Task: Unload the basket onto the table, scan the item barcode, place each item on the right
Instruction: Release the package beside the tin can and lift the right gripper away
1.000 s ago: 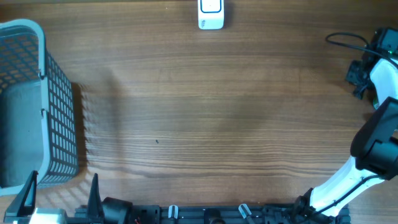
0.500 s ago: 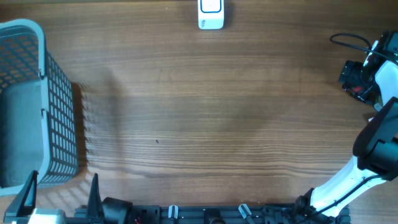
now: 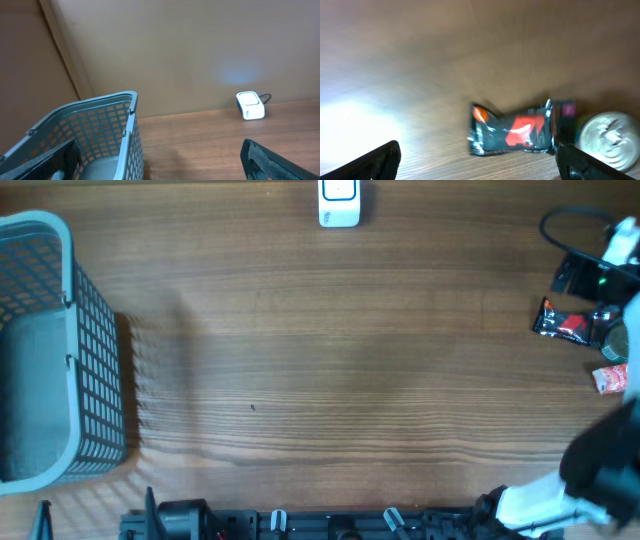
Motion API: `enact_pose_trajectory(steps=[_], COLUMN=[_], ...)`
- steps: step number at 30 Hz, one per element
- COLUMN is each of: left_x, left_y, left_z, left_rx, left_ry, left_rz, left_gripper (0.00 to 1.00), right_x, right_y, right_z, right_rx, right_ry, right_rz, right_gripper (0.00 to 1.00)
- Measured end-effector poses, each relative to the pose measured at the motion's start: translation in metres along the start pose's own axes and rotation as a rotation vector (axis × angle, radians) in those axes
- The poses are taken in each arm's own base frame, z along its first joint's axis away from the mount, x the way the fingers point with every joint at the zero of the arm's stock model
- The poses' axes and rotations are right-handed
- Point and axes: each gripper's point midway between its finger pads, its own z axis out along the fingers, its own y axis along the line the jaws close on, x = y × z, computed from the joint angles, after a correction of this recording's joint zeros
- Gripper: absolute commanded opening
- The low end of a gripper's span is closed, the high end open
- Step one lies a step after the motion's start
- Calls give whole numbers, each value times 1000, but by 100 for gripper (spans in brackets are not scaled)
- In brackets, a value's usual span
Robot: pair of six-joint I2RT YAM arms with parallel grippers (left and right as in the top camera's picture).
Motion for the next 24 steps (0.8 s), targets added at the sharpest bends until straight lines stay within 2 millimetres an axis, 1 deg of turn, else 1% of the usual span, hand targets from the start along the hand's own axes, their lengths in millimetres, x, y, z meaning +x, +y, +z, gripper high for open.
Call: enact_pose_trajectory(steps=[2,3,4,5,6,7,8,9,10,11,12,13,14,16,17,18,19,20,24], left_x=[-3,-4,-5,-7,-8,-8,-8,-8,-7,-5,-4,-2,-1,2,2,3,4,4,4], left_y=[-6,-8,-11,-12,-14,-15,-16,-17,-17,-17,-17,-16,-16,-14,-13,-12,-11,-10,-9], left_z=[-2,-4,-5,-6,-8,-10,-11,-12,-13,-13,-13,-13,-13,-13,-13,-13,-13,-13,-13], left_rx=[10,19,32,40,54,63,74,89,102,116,128,133,142,151,152,152,149,148,139], left_ry=[-5,-9,-15,-20,-24,-24,-26,-25,-25,-21,-17,-12,-8,-2,0,3,6,6,8], left_rz=[8,8,9,11,12,13,14,14,13,12,11,11,11,13,13,13,13,14,15], left_gripper=[100,100,100,100,100,100,100,100,100,100,100,100,100,100,100,100,100,100,100], right_x=[-17,-25,-30,-32,-33,-32,-31,-25,-19,-11,-4,7,18,42,52,71,83,101,158], right_y=[14,23,32,40,56,71,82,97,107,121,129,139,145,147,146,139,134,126,102], right_z=[-41,-65,-88,-105,-133,-156,-174,-196,-212,-235,-251,-275,-296,-330,-344,-363,-372,-381,-412], right_rx=[-42,-66,-87,-104,-135,-164,-183,-211,-230,-255,-277,-303,-324,-345,-350,-346,-340,-332,-316], right_ry=[-95,-150,-196,-228,-277,-318,-353,-384,-406,-441,-466,-508,-542,-605,-637,-685,-710,-741,-879], right_rz=[-18,-31,-46,-60,-90,-119,-142,-174,-197,-231,-254,-284,-307,-332,-336,-329,-319,-308,-251], right_gripper=[100,100,100,100,100,100,100,100,100,100,100,100,100,100,100,100,100,100,100])
